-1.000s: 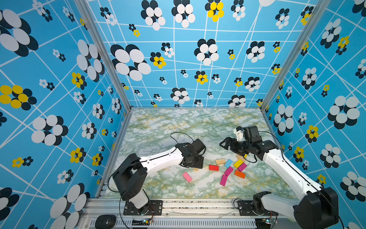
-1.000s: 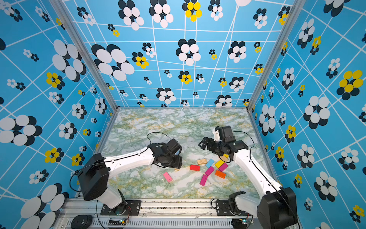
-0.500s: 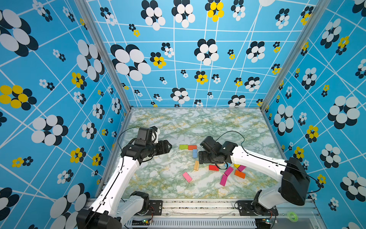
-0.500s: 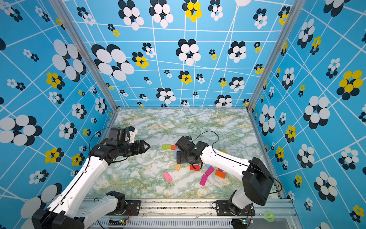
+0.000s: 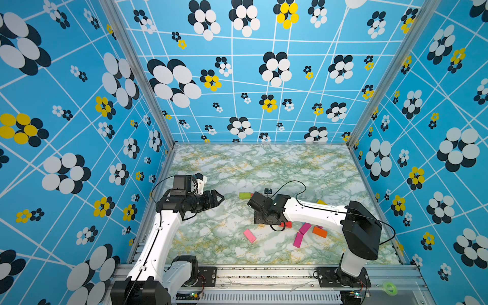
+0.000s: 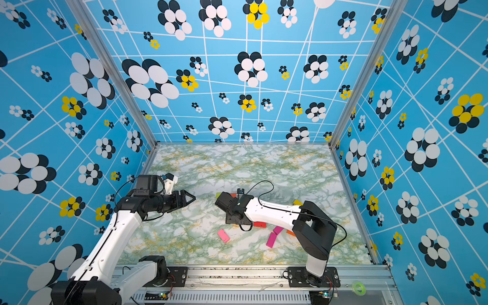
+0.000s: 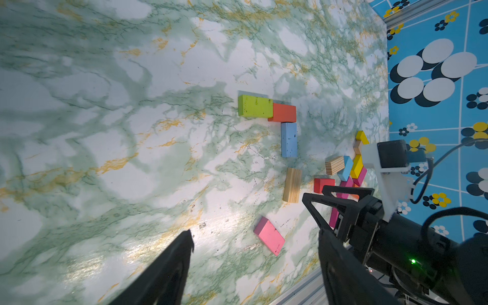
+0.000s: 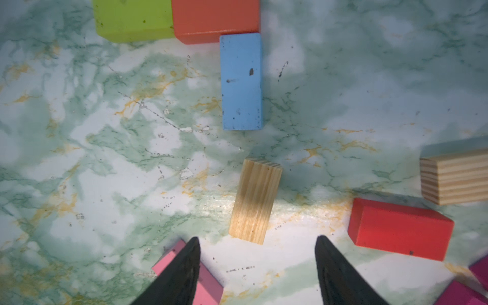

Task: Assemble the number 7 with building blocks
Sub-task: Assemble the building block at the center of the board.

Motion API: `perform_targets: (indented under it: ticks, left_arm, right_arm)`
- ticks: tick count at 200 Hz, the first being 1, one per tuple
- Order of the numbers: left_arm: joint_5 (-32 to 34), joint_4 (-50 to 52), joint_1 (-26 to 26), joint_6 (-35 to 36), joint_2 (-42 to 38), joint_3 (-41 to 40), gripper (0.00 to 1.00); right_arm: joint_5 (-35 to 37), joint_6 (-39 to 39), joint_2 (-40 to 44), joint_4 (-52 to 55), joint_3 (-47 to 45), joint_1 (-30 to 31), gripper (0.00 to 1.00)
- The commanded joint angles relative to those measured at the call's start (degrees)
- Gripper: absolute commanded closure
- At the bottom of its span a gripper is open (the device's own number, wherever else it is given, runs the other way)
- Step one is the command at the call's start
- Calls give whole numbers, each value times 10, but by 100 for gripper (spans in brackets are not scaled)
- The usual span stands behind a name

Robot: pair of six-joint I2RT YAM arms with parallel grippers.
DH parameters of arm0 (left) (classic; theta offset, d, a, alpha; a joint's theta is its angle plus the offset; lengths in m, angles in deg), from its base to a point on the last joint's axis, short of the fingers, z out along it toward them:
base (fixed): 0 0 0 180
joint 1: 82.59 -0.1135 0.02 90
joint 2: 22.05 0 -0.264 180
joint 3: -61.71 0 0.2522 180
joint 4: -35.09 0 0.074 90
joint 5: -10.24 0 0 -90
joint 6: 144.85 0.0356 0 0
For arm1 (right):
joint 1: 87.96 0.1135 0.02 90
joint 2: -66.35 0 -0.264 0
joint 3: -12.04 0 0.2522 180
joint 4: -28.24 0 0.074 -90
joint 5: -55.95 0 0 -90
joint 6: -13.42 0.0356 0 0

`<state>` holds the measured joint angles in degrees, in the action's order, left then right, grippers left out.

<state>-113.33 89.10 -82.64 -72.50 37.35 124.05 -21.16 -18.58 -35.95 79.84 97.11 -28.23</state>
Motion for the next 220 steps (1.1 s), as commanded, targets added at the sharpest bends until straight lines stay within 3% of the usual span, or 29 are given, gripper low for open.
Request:
perform_targets:
  ticks: [1,82,220]
  left_arm:
    - [-21,-9,-4,12,-4,-9,22]
    - [-27,-12,-2,13,-4,-11,22]
    - [-23,-10,-2,13,0,-12,22]
  right_arm:
    - [-14,25,-26,-11,1,1,32]
    - [-37,40,-81,-2,21,1,35]
    - [-53,22,-86,-6,26,-8,61]
